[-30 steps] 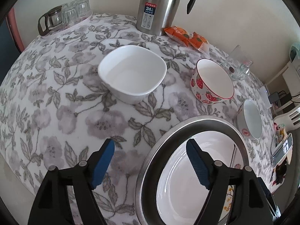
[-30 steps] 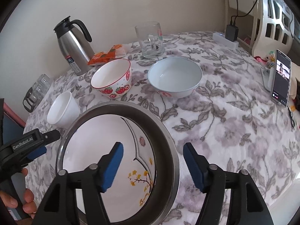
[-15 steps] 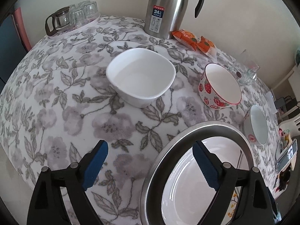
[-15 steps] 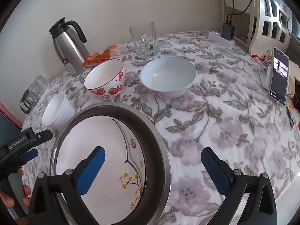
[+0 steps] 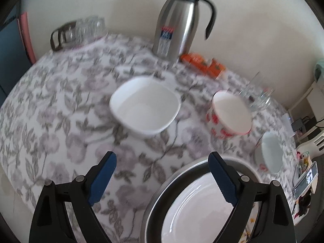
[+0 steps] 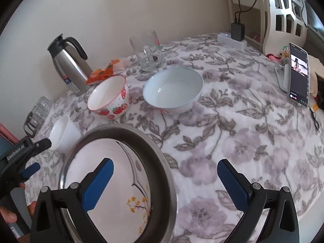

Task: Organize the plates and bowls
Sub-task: 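Move the right gripper to the rim of the red-rimmed strawberry bowl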

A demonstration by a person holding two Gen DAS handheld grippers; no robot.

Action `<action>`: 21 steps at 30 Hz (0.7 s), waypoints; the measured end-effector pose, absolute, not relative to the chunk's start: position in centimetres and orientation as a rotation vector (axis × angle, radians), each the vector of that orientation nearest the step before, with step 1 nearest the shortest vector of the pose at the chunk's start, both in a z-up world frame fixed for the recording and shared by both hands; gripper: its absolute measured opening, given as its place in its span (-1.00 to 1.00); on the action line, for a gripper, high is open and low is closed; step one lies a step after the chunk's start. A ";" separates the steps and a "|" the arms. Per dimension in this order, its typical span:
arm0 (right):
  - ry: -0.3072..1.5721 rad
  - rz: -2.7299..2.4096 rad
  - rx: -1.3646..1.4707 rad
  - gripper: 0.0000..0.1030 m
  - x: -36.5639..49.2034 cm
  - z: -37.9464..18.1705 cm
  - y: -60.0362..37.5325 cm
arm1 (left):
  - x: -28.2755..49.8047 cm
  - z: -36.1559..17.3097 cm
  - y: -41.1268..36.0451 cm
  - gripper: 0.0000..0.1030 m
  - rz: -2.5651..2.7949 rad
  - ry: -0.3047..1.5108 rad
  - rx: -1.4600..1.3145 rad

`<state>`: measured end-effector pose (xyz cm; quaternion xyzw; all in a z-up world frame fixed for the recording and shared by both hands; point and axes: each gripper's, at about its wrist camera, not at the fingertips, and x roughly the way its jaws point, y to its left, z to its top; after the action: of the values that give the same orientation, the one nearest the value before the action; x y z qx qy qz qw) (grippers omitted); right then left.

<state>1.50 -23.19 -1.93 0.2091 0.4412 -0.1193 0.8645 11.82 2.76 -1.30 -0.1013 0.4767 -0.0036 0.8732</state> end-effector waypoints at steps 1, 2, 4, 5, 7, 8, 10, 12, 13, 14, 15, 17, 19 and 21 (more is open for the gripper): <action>0.908 -0.241 0.447 1.00 1.6 -1.7 -23.3 | 12.0 -0.9 2.6 0.79 -0.009 0.978 -0.207; 0.896 -0.238 0.450 1.00 1.7 -1.5 -23.3 | 12.2 -0.5 2.4 0.79 -0.010 0.961 -0.206; 0.850 -0.248 0.445 1.00 2.1 -0.7 -23.2 | 12.6 0.1 2.1 0.79 -0.008 0.930 -0.208; 0.827 -0.252 0.430 1.00 2.2 -0.4 -23.0 | 12.9 0.4 1.9 0.79 -0.011 0.917 -0.205; 0.793 -0.250 0.386 1.00 2.9 0.3 -22.5 | 13.5 0.7 1.4 0.79 -0.017 0.917 -0.196; 0.790 -0.248 0.374 1.00 3.2 0.5 -22.3 | 13.8 0.8 1.3 0.79 -0.028 0.920 -0.196; 0.785 -0.240 0.368 1.00 4.2 0.8 -22.1 | 14.3 0.8 0.9 0.79 -0.055 0.923 -0.206; 0.789 -0.236 0.367 1.00 5.0 1.0 -22.0 | 14.9 0.6 0.5 0.79 -0.088 0.931 -0.215; 0.790 -0.233 0.363 1.00 5.5 1.0 -21.9 | 15.3 0.5 0.2 0.79 -0.099 0.939 -0.212; 0.780 -0.231 0.364 1.00 5.9 1.1 -21.9 | 15.6 0.5 -0.2 0.79 -0.114 0.940 -0.205; 0.773 -0.236 0.362 1.00 6.2 1.3 -21.9 | 15.8 0.5 -0.5 0.79 -0.126 0.935 -0.194; 0.768 -0.246 0.349 1.00 6.9 1.4 -21.8 | 16.4 0.4 -1.2 0.79 -0.136 0.924 -0.166; 0.746 -0.246 0.337 1.00 7.7 1.8 -21.7 | 16.9 0.5 -1.6 0.79 -0.131 0.926 -0.154; 0.731 -0.247 0.318 1.00 8.6 2.1 -21.6 | 17.6 0.5 -1.6 0.79 -0.127 0.925 -0.171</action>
<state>8.59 -21.59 2.11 0.1542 0.3549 -0.1198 0.9143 17.59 -1.59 0.52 -0.0823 0.4455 -0.0613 0.8894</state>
